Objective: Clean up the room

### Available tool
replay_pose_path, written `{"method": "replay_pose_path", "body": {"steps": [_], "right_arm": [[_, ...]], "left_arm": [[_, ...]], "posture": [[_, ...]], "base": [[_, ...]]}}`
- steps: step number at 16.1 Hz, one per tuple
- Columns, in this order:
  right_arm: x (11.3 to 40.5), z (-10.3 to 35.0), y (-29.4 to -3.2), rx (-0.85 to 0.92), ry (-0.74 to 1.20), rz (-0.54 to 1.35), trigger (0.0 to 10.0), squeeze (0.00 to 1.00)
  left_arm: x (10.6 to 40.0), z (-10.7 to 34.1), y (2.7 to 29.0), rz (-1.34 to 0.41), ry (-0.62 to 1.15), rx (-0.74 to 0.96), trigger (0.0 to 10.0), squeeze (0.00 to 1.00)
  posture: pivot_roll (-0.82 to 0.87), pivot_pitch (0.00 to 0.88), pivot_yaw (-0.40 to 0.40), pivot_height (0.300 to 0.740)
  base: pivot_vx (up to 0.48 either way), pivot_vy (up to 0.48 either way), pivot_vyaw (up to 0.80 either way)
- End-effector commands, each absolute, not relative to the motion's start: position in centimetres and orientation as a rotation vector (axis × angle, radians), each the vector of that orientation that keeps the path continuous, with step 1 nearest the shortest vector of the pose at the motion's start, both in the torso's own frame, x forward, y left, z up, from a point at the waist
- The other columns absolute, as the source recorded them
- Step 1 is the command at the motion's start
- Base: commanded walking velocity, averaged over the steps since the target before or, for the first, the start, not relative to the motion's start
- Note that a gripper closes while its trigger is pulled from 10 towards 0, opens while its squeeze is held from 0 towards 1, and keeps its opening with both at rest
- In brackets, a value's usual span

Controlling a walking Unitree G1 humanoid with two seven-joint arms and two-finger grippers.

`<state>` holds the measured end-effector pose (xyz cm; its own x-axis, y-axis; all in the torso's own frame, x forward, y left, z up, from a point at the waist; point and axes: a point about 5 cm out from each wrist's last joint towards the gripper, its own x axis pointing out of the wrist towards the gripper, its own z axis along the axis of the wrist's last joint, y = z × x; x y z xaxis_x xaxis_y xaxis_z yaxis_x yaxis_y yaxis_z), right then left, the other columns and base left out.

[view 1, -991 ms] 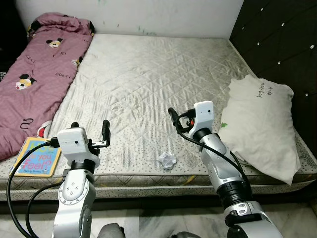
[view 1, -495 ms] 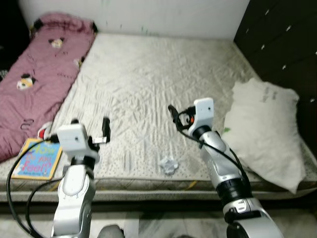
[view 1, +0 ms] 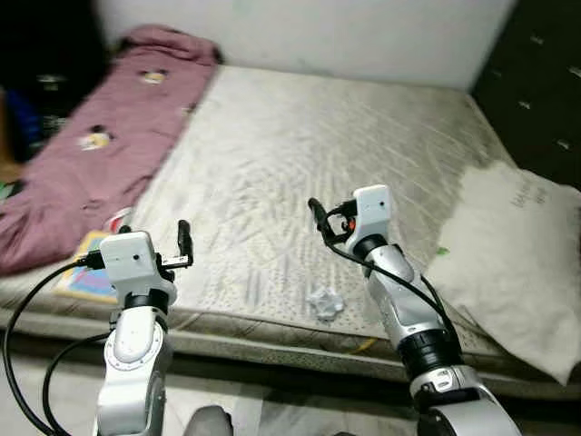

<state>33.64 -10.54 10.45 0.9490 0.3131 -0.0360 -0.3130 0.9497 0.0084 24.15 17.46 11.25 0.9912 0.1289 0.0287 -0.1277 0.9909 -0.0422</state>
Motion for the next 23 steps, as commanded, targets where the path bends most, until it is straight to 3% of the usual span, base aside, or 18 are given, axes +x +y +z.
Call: {"method": "replay_pose_path", "body": {"steps": [1,10,14,19,23], "right_arm": [[34.1,10.9,-10.9,0.008,0.023,0.296,10.0,0.00],[33.6,10.8,-11.7,0.066,0.051,0.234,10.0,0.00],[33.2,11.0,-12.0,0.074,0.054,0.228,10.0,0.00],[30.7,11.2,-15.0,0.076,0.059,0.154,10.0,0.00],[30.1,11.0,-14.9,0.075,0.096,0.153,10.0,0.00]], "left_arm": [[24.4,11.3,17.3,0.098,-0.039,-0.055,10.0,0.00],[23.8,11.7,17.7,0.100,-0.040,-0.070,10.0,0.00],[23.4,11.8,18.0,0.144,-0.044,-0.057,10.0,0.00],[20.4,11.1,20.0,0.238,-0.005,-0.032,10.0,0.00],[20.9,11.0,19.2,0.202,0.006,-0.039,10.0,0.00]], "posture": [[0.00,0.000,-0.061,0.740],[-0.01,0.013,-0.059,0.740],[-0.01,0.013,-0.060,0.740],[-0.01,0.014,-0.062,0.740],[-0.01,0.007,-0.056,0.740]], "base": [[0.000,0.000,0.00],[0.000,0.000,0.00],[0.000,0.000,-0.41],[0.000,0.000,0.00],[0.000,0.000,0.00]]}}
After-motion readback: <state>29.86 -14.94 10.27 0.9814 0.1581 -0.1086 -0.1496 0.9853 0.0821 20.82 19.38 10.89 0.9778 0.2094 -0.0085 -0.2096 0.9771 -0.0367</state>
